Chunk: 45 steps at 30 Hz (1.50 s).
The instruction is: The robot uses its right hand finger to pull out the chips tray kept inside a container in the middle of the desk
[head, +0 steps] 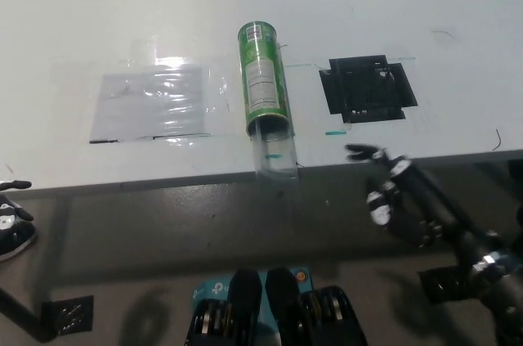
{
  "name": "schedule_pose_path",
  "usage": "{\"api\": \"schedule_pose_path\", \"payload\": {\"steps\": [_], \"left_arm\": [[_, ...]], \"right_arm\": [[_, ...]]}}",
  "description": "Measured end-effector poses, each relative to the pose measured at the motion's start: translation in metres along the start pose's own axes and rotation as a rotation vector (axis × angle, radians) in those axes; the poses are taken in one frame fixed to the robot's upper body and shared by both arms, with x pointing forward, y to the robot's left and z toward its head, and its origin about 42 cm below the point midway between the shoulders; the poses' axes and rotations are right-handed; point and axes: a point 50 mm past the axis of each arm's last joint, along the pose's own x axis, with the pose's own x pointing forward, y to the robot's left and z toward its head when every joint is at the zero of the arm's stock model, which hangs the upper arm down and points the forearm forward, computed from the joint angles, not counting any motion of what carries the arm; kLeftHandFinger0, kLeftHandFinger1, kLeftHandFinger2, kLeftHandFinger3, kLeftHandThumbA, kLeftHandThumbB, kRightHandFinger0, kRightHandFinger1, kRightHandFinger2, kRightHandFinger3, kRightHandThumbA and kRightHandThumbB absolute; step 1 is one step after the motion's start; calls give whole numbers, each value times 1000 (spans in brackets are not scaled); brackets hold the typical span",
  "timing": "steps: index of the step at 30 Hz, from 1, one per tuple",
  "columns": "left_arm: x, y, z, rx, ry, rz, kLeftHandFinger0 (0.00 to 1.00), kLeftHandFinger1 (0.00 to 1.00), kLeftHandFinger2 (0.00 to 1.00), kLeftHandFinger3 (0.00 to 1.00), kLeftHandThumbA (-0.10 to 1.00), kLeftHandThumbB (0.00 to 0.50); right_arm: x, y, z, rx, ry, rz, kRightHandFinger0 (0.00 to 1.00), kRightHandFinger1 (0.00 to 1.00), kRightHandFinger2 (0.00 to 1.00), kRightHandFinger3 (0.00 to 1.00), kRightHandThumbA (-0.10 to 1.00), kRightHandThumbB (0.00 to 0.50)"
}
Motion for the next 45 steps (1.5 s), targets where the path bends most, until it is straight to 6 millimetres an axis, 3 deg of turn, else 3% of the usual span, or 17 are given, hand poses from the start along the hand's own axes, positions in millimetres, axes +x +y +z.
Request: {"api": "schedule_pose_path", "payload": {"steps": [3, 8, 11, 16, 18, 20, 22, 24, 27, 28, 29, 30, 31, 32, 37, 41, 45], "left_arm": [[-1, 0, -1, 0, 3, 0, 262, 299, 382, 618, -100, 89], [-1, 0, -1, 0, 4, 1, 270, 299, 376, 611, -100, 102], [-1, 0, -1, -1, 4, 1, 261, 302, 387, 611, -100, 99], [-1, -1, -1, -3, 4, 0, 251, 292, 371, 607, -100, 100], [-1, -1, -1, -4, 4, 1, 247, 291, 372, 604, -100, 101], [-1, -1, -2, -4, 4, 1, 247, 285, 362, 601, -100, 99], [-1, -1, -2, -4, 5, 1, 253, 289, 365, 600, -100, 105], [-2, -1, -2, -5, 6, 1, 266, 296, 373, 603, -100, 99], [-3, 0, -2, -4, 7, 4, 282, 301, 373, 607, -100, 99], [-5, 1, -2, -4, 7, 6, 275, 296, 371, 610, -100, 90], [-6, 1, -3, -2, 6, 7, 272, 295, 368, 611, -100, 97], [-7, 1, -3, -2, 6, 7, 271, 295, 365, 611, -100, 99], [-8, 1, -3, -1, 8, 7, 272, 296, 361, 607, -100, 108], [-9, 0, -5, -4, 11, 6, 288, 308, 371, 607, -100, 102], [-12, -12, -13, -33, 25, -2, 325, 326, 398, 614, -100, 110], [-11, -19, -14, -55, 24, -6, 296, 314, 399, 627, -100, 92], [-5, -18, -8, -55, 5, -2, 314, 320, 389, 619, -100, 91]], "right_arm": [[-6, -20, 0, 18, 1, -69, 200, 24, 839, 874, -100, 259], [-14, -41, -7, 46, 24, -160, 243, 3, 826, 892, -100, 237], [-18, -47, -13, 70, 44, -214, 597, 95, 788, 862, -100, 246], [-21, -49, -27, 159, 87, -317, 499, 208, 810, 873, -100, 245], [-22, -48, -34, 186, 108, -346, 687, 239, 789, 866, -100, 248], [-23, -48, -39, 205, 125, -367, 700, 389, 836, 872, -100, 245], [-25, -47, -46, 234, 146, -400, 900, 337, 827, 885, -100, 244], [-27, -45, -50, 251, 163, -424, 825, 217, 787, 873, -100, 264], [-27, -40, -56, 281, 188, -457, 729, 231, 740, 830, -100, 273], [-26, -37, -57, 301, 194, -469, 397, 73, 733, 816, -100, 271], [-26, -33, -59, 324, 202, -486, 384, 104, 738, 814, -100, 265], [-26, -30, -61, 347, 212, -502, 396, 113, 742, 815, -100, 262], [-27, -27, -62, 363, 218, -512, 605, 299, 736, 815, -100, 260], [-29, -26, -64, 380, 223, -523, 722, 320, 736, 815, -100, 250], [-40, -32, -75, 412, 256, -583, 770, 576, 747, 818, -100, 242], [-43, -32, -84, 428, 293, -620, 986, 666, 749, 812, -100, 235], [-44, -23, -97, 458, 342, -633, 958, 691, 704, 810, -100, 230]]}}
